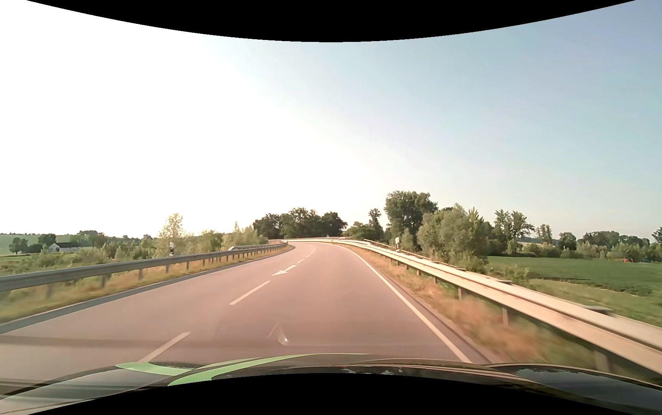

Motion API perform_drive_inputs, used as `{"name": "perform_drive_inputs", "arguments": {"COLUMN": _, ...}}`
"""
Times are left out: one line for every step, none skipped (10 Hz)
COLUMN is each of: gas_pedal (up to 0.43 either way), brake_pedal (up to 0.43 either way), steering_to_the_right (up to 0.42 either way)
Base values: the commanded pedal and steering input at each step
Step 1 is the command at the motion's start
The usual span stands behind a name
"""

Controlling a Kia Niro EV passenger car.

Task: Follow the waypoints while adhering to traffic rules and regulations

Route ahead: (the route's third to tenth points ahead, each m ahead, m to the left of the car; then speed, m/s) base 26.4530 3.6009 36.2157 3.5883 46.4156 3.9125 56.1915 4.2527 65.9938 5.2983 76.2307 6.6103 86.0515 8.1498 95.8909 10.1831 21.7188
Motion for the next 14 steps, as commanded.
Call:
{"name": "perform_drive_inputs", "arguments": {"gas_pedal": 0.157, "brake_pedal": 0.0, "steering_to_the_right": 0.0}}
{"name": "perform_drive_inputs", "arguments": {"gas_pedal": 0.157, "brake_pedal": 0.0, "steering_to_the_right": 0.0}}
{"name": "perform_drive_inputs", "arguments": {"gas_pedal": 0.157, "brake_pedal": 0.0, "steering_to_the_right": -0.002}}
{"name": "perform_drive_inputs", "arguments": {"gas_pedal": 0.157, "brake_pedal": 0.0, "steering_to_the_right": -0.002}}
{"name": "perform_drive_inputs", "arguments": {"gas_pedal": 0.157, "brake_pedal": 0.0, "steering_to_the_right": -0.002}}
{"name": "perform_drive_inputs", "arguments": {"gas_pedal": 0.157, "brake_pedal": 0.0, "steering_to_the_right": -0.003}}
{"name": "perform_drive_inputs", "arguments": {"gas_pedal": 0.157, "brake_pedal": 0.0, "steering_to_the_right": -0.003}}
{"name": "perform_drive_inputs", "arguments": {"gas_pedal": 0.157, "brake_pedal": 0.0, "steering_to_the_right": -0.003}}
{"name": "perform_drive_inputs", "arguments": {"gas_pedal": 0.157, "brake_pedal": 0.0, "steering_to_the_right": -0.003}}
{"name": "perform_drive_inputs", "arguments": {"gas_pedal": 0.157, "brake_pedal": 0.0, "steering_to_the_right": -0.003}}
{"name": "perform_drive_inputs", "arguments": {"gas_pedal": 0.157, "brake_pedal": 0.0, "steering_to_the_right": -0.005}}
{"name": "perform_drive_inputs", "arguments": {"gas_pedal": 0.157, "brake_pedal": 0.0, "steering_to_the_right": -0.007}}
{"name": "perform_drive_inputs", "arguments": {"gas_pedal": 0.157, "brake_pedal": 0.0, "steering_to_the_right": -0.009}}
{"name": "perform_drive_inputs", "arguments": {"gas_pedal": 0.157, "brake_pedal": 0.0, "steering_to_the_right": -0.01}}
